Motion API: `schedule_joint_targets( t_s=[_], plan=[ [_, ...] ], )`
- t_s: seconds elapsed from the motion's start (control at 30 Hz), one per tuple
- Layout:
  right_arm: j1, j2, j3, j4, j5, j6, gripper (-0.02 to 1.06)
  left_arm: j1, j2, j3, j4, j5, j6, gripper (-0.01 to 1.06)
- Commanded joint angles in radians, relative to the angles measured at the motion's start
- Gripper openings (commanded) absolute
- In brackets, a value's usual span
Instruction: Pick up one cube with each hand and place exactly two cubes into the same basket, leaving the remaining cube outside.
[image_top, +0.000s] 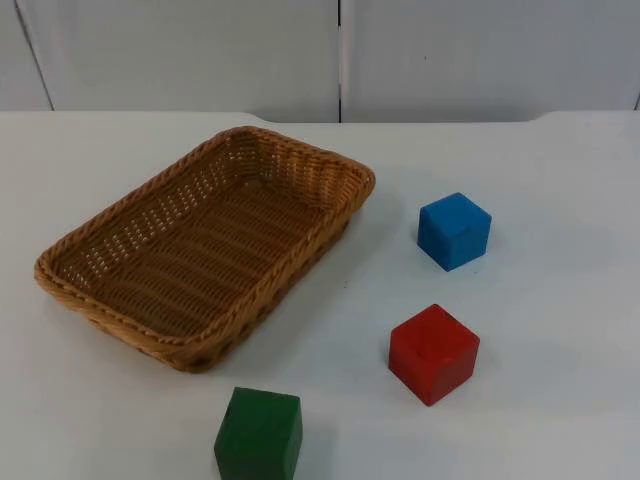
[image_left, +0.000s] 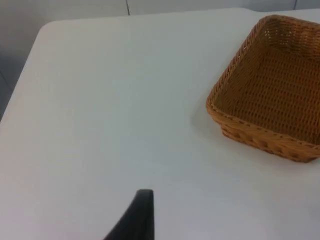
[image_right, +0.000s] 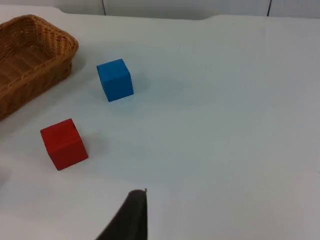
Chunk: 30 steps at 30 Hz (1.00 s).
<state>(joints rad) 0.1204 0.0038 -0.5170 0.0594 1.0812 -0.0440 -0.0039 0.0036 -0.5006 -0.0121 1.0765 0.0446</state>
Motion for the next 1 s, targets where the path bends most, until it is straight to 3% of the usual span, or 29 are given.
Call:
schedule_joint_targets(
  t_s=[0.0, 0.33, 0.97],
  plan=[
    [-0.006, -0.004, -0.020, -0.003, -0.018, -0.014, 1.05, 0.005, -0.004, 0.006, 0.001, -0.004, -0.009, 1.05],
    [-0.006, 0.044, -0.079, -0.005, -0.042, -0.028, 1.05, 0.005, -0.004, -0.038, -0.011, -0.016, -0.009, 1.05],
    [-0.006, 0.323, -0.116, -0.002, -0.180, -0.028, 1.05, 0.005, 0.038, -0.107, -0.053, -0.041, -0.009, 1.05]
  ],
)
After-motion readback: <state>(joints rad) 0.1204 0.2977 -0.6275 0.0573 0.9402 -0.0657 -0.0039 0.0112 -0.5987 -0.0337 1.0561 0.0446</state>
